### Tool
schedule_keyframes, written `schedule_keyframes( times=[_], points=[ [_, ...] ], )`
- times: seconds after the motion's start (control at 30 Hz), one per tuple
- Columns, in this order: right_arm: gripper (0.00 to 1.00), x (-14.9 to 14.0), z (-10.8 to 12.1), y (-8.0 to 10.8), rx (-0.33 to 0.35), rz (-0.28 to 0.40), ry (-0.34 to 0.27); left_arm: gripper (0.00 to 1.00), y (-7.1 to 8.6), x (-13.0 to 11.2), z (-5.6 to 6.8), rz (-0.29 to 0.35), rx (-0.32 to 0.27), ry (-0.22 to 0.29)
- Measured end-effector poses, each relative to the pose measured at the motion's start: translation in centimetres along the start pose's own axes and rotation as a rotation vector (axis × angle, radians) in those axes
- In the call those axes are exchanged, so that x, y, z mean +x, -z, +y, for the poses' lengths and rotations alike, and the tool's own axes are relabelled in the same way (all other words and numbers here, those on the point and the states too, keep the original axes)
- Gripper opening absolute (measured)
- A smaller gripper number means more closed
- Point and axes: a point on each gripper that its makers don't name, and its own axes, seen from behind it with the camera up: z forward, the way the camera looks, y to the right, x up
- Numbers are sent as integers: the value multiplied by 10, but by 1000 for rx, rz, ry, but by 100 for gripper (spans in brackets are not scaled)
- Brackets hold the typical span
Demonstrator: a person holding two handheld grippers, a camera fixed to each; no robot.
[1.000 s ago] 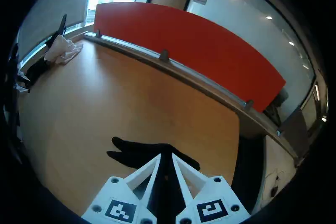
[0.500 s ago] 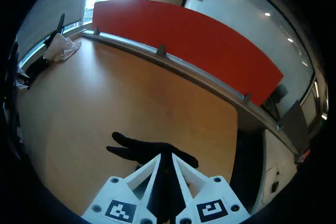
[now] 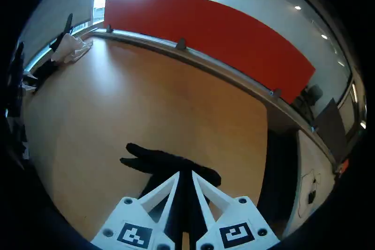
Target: Fold towel
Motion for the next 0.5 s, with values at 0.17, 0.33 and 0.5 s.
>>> schedule_keyframes(
  times=[0.17, 0.33, 0.5],
  points=[
    [4, -17, 1, 5, -7, -21, -18, 80, 1, 0, 0, -1, 0, -2],
    [4, -30, 6, 10, -20, -40, -24, 80, 1, -1, -2, -3, 2, -5],
    [4, -39, 10, 13, -32, -58, -5, 80, 2, -2, -4, -6, 5, -9]
  ],
)
